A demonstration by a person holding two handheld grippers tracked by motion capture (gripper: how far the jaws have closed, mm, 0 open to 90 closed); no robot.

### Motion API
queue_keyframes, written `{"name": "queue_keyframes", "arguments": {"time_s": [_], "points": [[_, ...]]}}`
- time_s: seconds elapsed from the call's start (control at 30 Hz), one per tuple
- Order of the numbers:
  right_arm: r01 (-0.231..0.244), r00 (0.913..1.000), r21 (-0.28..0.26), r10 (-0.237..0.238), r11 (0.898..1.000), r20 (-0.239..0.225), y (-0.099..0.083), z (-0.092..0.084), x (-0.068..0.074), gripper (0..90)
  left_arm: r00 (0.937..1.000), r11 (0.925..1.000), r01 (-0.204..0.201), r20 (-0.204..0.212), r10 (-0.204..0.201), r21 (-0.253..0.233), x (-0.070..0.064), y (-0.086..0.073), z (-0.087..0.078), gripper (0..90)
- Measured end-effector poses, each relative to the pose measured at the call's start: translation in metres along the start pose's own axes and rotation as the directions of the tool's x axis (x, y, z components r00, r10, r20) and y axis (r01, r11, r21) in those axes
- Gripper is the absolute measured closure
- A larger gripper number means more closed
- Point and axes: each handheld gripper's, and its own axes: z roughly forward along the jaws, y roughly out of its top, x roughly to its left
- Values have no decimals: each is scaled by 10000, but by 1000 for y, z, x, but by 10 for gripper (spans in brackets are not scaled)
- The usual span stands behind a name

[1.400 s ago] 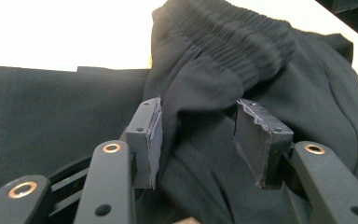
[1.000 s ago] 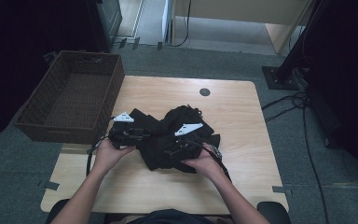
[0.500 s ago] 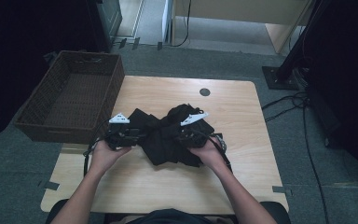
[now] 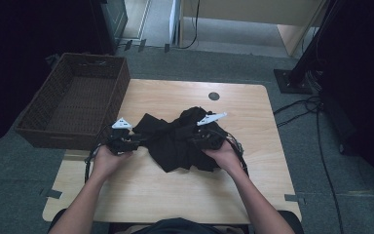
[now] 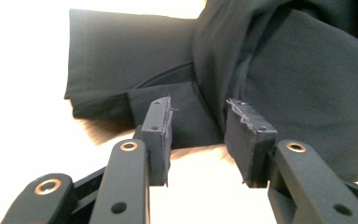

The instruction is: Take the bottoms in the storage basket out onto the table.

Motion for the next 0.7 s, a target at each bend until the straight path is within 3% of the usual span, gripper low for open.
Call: {"name": "queue_keyframes", "arguments": {"time_s": [0.17, 0.23, 0.4, 0.47, 0.57, 0.6, 0.63, 0.7], "points": [[-246, 9996, -9, 246, 9997, -112, -5, 4, 3, 552, 10000, 9998, -13, 8, 13, 215, 2, -3, 11, 691], [-118, 9999, -340, 115, 9994, -90, -1, -1, 6, 517, 9999, 9982, -131, 3, 131, 586, 3, 0, 22, 708], [265, 9996, -752, -264, 9968, 27, 11, -6, 14, 453, 9993, 9974, -384, -1, 385, 616, 1, 6, 32, 707], [424, 9991, -762, -421, 9962, 53, 15, 1, 15, 415, 9985, 9956, -550, -2, 552, 753, 0, 7, 37, 707], [85, 9997, 67, -87, 9999, 227, 18, 28, 15, 415, 9967, 9944, -781, -154, 794, 711, -3, 6, 37, 720], [85, 9997, 67, -87, 9999, 227, 18, 28, 15, 415, 9967, 9944, -781, -154, 794, 711, -3, 6, 37, 722], [93, 9993, 552, -112, 9984, 351, 16, 42, 14, 457, 9965, 9945, -806, -187, 820, 673, -3, 5, 37, 722], [85, 9990, 789, -119, 9968, 429, 15, 46, 14, 500, 9980, 9959, -585, -215, 601, 690, -3, 4, 36, 722]]}}
